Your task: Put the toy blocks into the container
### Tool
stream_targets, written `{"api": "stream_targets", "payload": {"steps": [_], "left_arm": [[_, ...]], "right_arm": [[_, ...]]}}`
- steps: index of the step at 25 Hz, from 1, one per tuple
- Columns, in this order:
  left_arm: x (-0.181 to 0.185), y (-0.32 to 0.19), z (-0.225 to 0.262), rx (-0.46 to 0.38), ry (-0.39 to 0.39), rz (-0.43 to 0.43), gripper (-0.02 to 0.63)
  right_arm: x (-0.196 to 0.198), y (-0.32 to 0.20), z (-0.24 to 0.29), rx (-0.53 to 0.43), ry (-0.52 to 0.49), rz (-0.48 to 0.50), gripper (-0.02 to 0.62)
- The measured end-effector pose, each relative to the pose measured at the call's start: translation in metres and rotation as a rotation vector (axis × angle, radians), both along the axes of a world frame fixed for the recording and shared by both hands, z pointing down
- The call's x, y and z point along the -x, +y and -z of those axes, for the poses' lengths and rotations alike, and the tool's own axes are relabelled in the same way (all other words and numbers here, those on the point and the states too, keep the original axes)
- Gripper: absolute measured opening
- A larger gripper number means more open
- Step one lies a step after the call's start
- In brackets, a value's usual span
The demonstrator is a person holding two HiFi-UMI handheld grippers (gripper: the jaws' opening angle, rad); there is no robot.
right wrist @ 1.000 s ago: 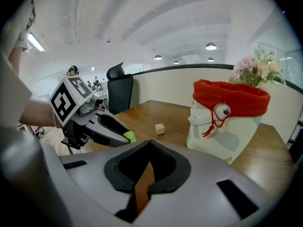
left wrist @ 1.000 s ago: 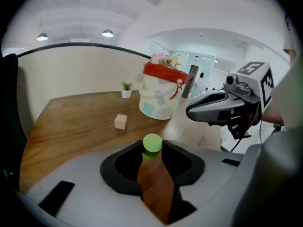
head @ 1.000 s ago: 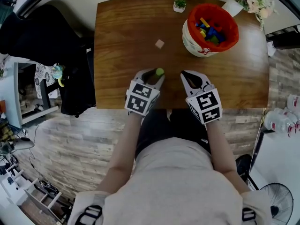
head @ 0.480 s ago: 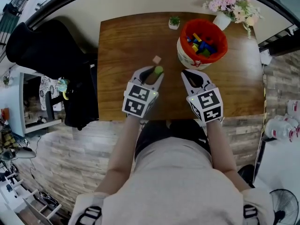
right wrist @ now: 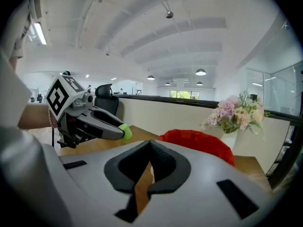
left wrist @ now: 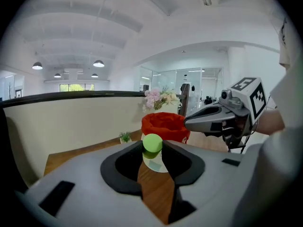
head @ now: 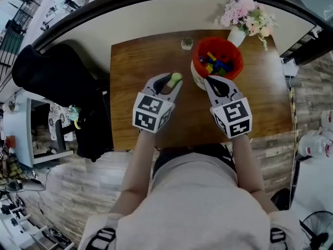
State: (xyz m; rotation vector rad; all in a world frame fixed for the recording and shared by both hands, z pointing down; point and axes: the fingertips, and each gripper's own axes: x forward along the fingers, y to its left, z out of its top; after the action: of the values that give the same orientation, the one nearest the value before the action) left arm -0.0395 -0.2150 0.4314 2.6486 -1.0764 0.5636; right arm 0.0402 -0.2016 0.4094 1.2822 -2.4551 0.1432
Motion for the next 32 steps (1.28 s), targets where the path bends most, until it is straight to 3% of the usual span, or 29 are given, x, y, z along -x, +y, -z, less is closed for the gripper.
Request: {"api": "stream_targets", "payload": {"steps": [8, 19, 32], "left_arm": [[-0.028, -0.022, 0.028, -0.061, 0.006, -0.073, 0.141], [-0.063, -0.046, 0.057, -0.106, 0.046, -0.14, 0.141], [-0.125, -0.052, 0.027, -0.028, -0.01, -0.286, 0.141]], "right_arm": [[-0.017, -0.022, 0.026, -0.069, -0.008, -0.049, 0.012], [-0.062, -0.036, 0.03, -0.082, -0.03, -0.166, 0.012], [-0.11, -0.024, 0.01, -0.032, -0.037, -0.28, 0.012]]}}
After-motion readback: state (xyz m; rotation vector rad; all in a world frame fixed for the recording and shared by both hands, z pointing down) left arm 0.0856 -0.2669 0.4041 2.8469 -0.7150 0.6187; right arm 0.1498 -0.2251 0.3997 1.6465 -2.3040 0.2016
